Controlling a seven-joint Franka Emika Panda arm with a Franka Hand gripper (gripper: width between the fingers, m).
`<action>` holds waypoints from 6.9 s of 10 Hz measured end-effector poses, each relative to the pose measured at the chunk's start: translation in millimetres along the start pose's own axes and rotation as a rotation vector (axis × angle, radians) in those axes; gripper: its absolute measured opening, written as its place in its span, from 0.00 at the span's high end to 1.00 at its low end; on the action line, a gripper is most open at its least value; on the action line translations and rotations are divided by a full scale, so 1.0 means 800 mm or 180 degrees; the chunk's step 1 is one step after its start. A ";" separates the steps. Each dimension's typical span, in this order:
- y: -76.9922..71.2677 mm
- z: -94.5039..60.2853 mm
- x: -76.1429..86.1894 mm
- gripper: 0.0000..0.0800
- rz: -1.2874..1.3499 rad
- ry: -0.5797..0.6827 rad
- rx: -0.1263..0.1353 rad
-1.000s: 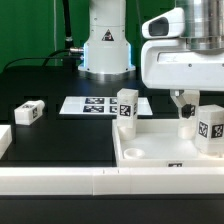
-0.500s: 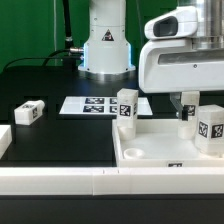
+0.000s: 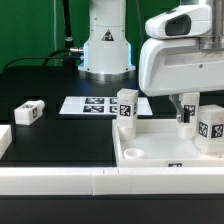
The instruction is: Assemble square table
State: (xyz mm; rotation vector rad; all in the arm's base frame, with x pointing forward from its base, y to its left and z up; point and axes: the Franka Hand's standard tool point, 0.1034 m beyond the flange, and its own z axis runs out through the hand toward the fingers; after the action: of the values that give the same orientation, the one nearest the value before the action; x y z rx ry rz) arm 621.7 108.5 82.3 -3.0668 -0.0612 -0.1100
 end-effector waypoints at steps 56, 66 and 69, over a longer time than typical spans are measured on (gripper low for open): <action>-0.007 0.003 -0.002 0.64 0.4197 0.0016 0.0094; -0.001 0.004 -0.004 0.19 0.0911 0.0007 -0.0083; -0.003 0.005 0.000 0.19 0.0185 -0.0017 -0.0105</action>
Offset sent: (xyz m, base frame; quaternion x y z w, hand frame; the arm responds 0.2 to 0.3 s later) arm 0.0000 0.0000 0.0000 0.0000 0.0000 0.0650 0.9979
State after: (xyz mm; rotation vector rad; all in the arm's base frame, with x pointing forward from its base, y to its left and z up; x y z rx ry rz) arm 621.8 110.9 78.7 -3.0986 0.0299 -0.1007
